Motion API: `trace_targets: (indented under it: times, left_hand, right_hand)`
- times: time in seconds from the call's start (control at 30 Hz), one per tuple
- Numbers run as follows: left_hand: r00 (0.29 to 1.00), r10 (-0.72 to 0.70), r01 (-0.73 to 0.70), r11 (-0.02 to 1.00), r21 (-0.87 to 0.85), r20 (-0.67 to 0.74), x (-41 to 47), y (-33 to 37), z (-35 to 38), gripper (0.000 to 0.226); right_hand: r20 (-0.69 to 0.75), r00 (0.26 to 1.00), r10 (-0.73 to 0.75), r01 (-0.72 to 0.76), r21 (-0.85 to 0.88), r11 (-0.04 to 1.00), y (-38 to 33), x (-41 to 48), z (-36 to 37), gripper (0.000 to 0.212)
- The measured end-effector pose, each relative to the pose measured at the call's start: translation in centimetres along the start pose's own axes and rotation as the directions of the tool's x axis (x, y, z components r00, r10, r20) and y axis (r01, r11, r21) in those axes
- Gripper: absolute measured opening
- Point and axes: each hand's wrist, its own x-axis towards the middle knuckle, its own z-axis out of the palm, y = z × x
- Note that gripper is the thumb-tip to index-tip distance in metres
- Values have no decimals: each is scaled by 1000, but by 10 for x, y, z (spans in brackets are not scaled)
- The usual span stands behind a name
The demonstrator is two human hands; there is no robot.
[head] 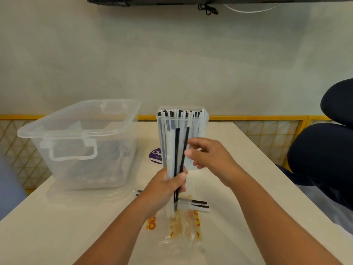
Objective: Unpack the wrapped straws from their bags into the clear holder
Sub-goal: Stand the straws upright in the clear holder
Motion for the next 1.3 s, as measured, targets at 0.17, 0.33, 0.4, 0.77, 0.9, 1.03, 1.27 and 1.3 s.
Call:
trace_targets:
  times: [0.17,0.33,0.4,0.77,0.9,1.03,1.27,1.3]
  left_hand:
    - [961,2,27,994,-102,277,9,21,-7,10]
    - [921,28,64,973,-220,388,24,42,-20,7]
    - [925,54,36,973,-228,376,34,52,-24,5]
    - [903,270,-176,942,286,-334,107,75,-64,44]
    - [907,270,-92,876,474,-322,124,61,-78,52]
    - [936,236,-52,826,561,-261,136,47,-80,57]
    - [937,258,-41,751,659,-236,144,32,-80,60]
    - [933,268,-44,746,665,-240,145,31,-80,60]
  right_hand:
    - [232,971,-55,89,-138,986,-50,24,0,11]
    - [324,943,-83,142,-162,977,-75,42,-13,13]
    - [332,937,-106,165,-155,974,-85,51,-20,10]
    - [-272,878,-393,337,-232,913,-133,119,-74,17]
    - [-280,882,-378,280,-332,901,-119,151,-75,12]
    - [-76,978,-196,151,-395,906,-85,178,-62,11]
    - [248,921,299,-203,-349,915,-28,203,-42,12]
    - [276,894,352,-244,-358,901,-24,205,-40,16]
